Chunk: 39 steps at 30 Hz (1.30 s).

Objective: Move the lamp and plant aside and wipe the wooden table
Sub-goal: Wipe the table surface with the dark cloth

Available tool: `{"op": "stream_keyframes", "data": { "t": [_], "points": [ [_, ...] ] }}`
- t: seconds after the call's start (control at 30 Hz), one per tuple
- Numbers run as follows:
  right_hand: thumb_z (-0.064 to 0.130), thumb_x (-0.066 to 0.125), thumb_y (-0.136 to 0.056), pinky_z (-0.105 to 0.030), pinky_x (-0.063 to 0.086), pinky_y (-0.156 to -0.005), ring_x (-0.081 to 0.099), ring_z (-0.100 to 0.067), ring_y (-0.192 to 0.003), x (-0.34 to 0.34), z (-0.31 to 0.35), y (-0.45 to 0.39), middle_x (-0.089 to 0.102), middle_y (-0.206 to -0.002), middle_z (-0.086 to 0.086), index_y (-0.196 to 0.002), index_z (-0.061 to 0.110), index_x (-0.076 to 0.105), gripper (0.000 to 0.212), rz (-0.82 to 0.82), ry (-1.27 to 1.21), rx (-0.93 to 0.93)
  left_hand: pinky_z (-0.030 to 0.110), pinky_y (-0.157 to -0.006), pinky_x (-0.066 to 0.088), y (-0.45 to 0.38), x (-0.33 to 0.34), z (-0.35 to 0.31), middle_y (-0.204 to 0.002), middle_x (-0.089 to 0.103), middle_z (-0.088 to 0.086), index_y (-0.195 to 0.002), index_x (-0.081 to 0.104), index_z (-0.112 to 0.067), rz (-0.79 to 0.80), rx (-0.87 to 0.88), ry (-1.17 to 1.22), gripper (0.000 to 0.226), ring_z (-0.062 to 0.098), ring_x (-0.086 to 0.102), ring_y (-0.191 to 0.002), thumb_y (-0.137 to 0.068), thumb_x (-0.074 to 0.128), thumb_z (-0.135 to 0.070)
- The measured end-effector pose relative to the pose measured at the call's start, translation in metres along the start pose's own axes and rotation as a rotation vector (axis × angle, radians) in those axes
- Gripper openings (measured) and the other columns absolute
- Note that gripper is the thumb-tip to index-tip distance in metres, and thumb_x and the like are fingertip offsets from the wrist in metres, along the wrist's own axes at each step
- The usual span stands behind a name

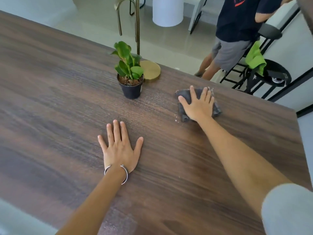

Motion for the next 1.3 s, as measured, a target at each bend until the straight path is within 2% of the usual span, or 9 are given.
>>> {"op": "stream_keyframes", "data": {
  "t": [0.17, 0.33, 0.47, 0.63, 0.77, 0.9, 1.03, 1.2, 1.3],
  "points": [
    [0.081, 0.016, -0.091, -0.046, 0.004, -0.124, -0.005, -0.026, -0.155, 0.038, 0.005, 0.144, -0.001, -0.168, -0.009, -0.156, 0.046, 0.005, 0.075, -0.007, 0.015, -0.47, 0.05, -0.118, 0.005, -0.006, -0.007, 0.014, -0.161, 0.0, 0.005, -0.151, 0.005, -0.011, -0.024, 0.059, 0.015, 0.078, 0.021, -0.004, -0.148, -0.09, 0.008, -0.06],
    [0.088, 0.008, -0.079, -0.051, 0.003, -0.123, -0.005, -0.029, -0.154, -0.005, -0.132, 0.077, -0.003, -0.167, -0.012, -0.156, 0.046, 0.004, 0.088, 0.007, 0.055, 0.037, 0.05, -0.118, 0.001, -0.02, -0.012, 0.036, -0.161, -0.002, 0.007, -0.151, 0.004, -0.01, -0.034, 0.021, 0.025, 0.079, 0.022, -0.006, -0.148, -0.091, 0.01, -0.061],
    [0.085, 0.006, -0.081, -0.053, -0.007, -0.121, -0.011, -0.038, -0.152, -0.019, -0.07, -0.015, -0.009, -0.165, -0.021, -0.158, 0.036, 0.002, 0.092, -0.032, -0.041, 0.253, 0.05, -0.117, -0.002, -0.022, -0.01, 0.036, -0.161, -0.004, 0.006, -0.151, 0.001, -0.011, -0.03, 0.006, 0.011, 0.079, 0.022, -0.009, -0.148, -0.091, 0.007, -0.062],
    [0.08, 0.008, -0.089, -0.05, -0.004, -0.123, -0.011, -0.033, -0.153, 0.026, 0.094, 0.044, -0.009, -0.165, -0.017, -0.157, 0.041, 0.0, 0.079, -0.001, 0.047, -0.33, 0.049, -0.118, -0.002, -0.02, -0.011, 0.037, -0.161, -0.005, 0.005, -0.151, -0.001, -0.011, -0.018, 0.014, 0.014, 0.073, 0.021, -0.01, -0.147, -0.094, 0.009, -0.055],
    [0.08, 0.021, -0.092, -0.042, 0.0, -0.124, -0.011, -0.021, -0.154, 0.045, 0.038, 0.164, -0.004, -0.168, -0.004, -0.156, 0.048, 0.005, 0.073, -0.014, 0.033, -0.609, 0.049, -0.119, -0.002, -0.019, -0.011, 0.037, -0.161, -0.008, 0.005, -0.15, -0.005, -0.011, -0.019, 0.021, 0.023, 0.071, 0.021, -0.013, -0.147, -0.094, 0.007, -0.052],
    [0.086, 0.012, -0.083, -0.049, 0.002, -0.124, -0.007, -0.025, -0.154, 0.008, -0.068, 0.086, -0.008, -0.167, -0.006, -0.155, 0.048, 0.005, 0.082, 0.013, 0.053, -0.149, 0.049, -0.118, -0.002, -0.021, -0.012, 0.035, -0.161, -0.007, 0.006, -0.151, -0.004, -0.01, -0.022, 0.02, 0.026, 0.071, 0.022, -0.012, -0.147, -0.094, 0.007, -0.051],
    [0.084, 0.008, -0.084, -0.053, -0.005, -0.122, -0.009, -0.036, -0.153, -0.014, -0.029, -0.015, -0.008, -0.166, -0.019, -0.158, 0.038, 0.003, 0.087, -0.029, -0.03, 0.184, 0.049, -0.118, -0.003, -0.021, -0.012, 0.035, -0.161, -0.008, 0.006, -0.151, -0.004, -0.011, -0.019, 0.015, 0.021, 0.071, 0.022, -0.013, -0.147, -0.093, 0.007, -0.051],
    [0.079, 0.008, -0.089, -0.051, -0.003, -0.122, -0.007, -0.036, -0.153, 0.031, 0.124, 0.042, -0.006, -0.165, -0.02, -0.158, 0.039, 0.003, 0.08, -0.003, 0.003, -0.293, 0.049, -0.118, -0.003, -0.021, -0.012, 0.037, -0.161, -0.007, 0.006, -0.151, -0.004, -0.011, -0.001, 0.012, 0.017, 0.07, 0.022, -0.012, -0.147, -0.094, 0.009, -0.05],
    [0.078, 0.017, -0.092, -0.046, 0.005, -0.123, 0.0, -0.03, -0.154, 0.052, 0.115, 0.16, 0.003, -0.167, -0.013, -0.157, 0.043, 0.011, 0.074, -0.036, -0.015, -0.554, 0.05, -0.118, -0.002, -0.019, -0.013, 0.035, -0.161, -0.007, 0.006, -0.151, -0.004, -0.01, 0.008, 0.021, 0.021, 0.069, 0.022, -0.012, -0.147, -0.095, 0.01, -0.048]
  ]
}}
Point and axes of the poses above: each hand's wrist, its own y-axis away from the middle knuckle, its own x-axis out of the palm, z = x × y, the point moved 10 cm from there along -y, towards the middle knuckle
